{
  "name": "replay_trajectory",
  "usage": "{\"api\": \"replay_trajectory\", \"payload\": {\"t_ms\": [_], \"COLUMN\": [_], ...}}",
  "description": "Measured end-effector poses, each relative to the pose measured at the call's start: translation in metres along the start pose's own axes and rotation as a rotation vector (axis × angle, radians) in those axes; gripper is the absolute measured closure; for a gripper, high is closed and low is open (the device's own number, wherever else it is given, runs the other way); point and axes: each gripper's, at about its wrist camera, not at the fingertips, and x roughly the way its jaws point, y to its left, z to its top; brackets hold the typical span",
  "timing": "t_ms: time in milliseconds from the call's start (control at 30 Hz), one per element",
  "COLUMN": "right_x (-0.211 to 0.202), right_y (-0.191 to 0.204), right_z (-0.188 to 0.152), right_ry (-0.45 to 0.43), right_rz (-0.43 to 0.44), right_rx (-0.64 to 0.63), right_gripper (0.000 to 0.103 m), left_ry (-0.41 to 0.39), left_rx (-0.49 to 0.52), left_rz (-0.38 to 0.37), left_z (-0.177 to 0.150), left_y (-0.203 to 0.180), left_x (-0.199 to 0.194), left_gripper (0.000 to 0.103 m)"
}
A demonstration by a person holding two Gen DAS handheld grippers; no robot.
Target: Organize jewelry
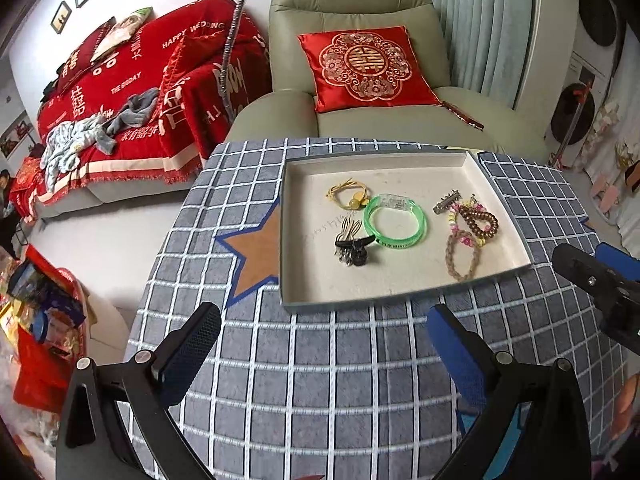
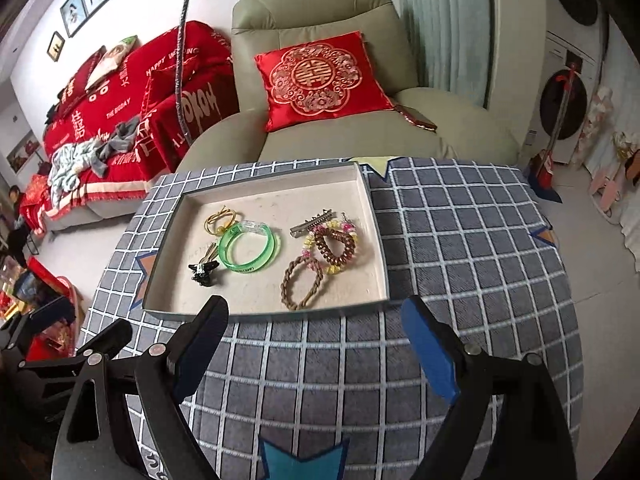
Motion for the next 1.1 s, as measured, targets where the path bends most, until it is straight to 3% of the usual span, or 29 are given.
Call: {"api": "replay_trajectory", "payload": {"t_ms": [333,1100], "right_x": [-0.041,-0.083], "right_y": [0.015,0.031], "right_z": [-0.015,-0.022], "right_ry": [-0.022,-0.051], "right_rz": [-0.036,-0.071], "right_rx": [-0.051,-0.069], "right_gripper": [0.013,0.013], "left_ry": [-0.009,-0.012], "left_rx": [-0.07,-0.035], "left_rz": [-0.011,-0.018], "left_z": [-0.016,-0.021], "left_y": [0.015,0.02], "left_x": [-0.044,-0.073], "left_gripper": [0.0,0.0]}}
